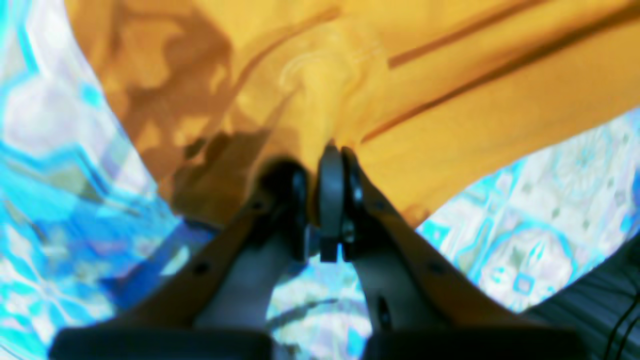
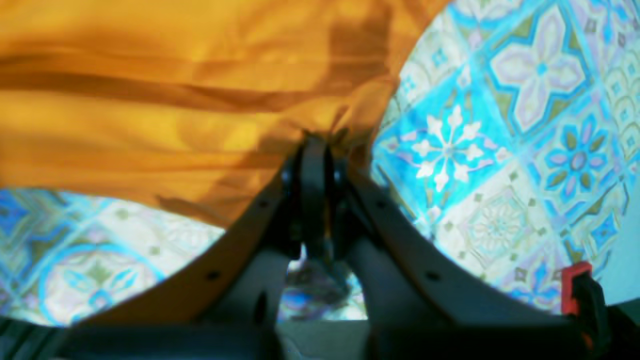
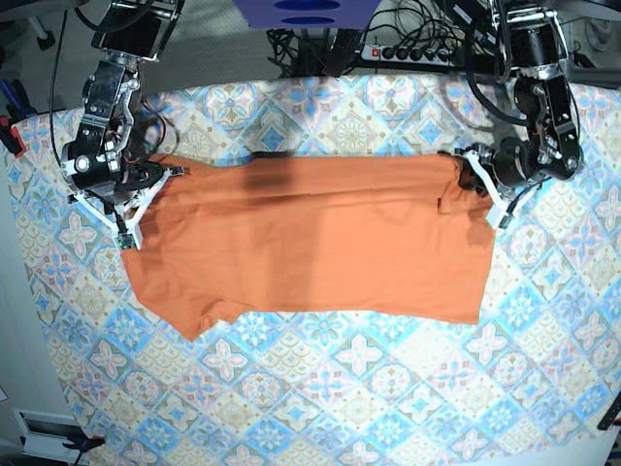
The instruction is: Fold the T-shirt properly
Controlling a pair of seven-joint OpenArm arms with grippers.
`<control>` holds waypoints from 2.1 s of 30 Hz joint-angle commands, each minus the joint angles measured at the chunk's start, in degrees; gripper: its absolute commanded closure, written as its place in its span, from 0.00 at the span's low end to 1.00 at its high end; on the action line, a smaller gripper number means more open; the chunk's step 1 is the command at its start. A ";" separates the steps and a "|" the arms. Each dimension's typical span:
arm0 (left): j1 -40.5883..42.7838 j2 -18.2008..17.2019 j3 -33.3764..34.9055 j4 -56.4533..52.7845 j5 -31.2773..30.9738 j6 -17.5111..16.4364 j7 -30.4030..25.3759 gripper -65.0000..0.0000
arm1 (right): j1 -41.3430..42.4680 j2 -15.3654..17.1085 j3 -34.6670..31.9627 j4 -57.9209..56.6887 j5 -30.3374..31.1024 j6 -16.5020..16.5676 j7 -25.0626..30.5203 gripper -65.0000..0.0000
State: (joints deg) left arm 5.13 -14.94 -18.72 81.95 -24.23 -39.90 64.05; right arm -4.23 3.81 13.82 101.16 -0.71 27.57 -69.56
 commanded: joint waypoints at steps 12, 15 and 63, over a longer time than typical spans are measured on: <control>-3.94 0.74 -0.05 0.64 5.64 -0.10 -0.45 0.96 | 1.55 -0.08 -0.15 -5.65 -0.65 -0.28 5.69 0.99; -4.99 0.83 -0.05 0.64 5.99 -0.10 -0.45 0.96 | 1.64 -0.08 0.11 -7.67 -0.74 -0.28 5.96 0.99; -8.69 -0.40 -4.88 -8.68 7.57 -0.10 -0.89 0.57 | 1.28 0.19 -4.81 1.21 -0.74 -0.28 8.50 0.66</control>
State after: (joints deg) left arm -2.68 -14.46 -23.44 72.31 -16.21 -39.90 63.68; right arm -3.29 3.79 8.86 101.54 -1.85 27.16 -62.00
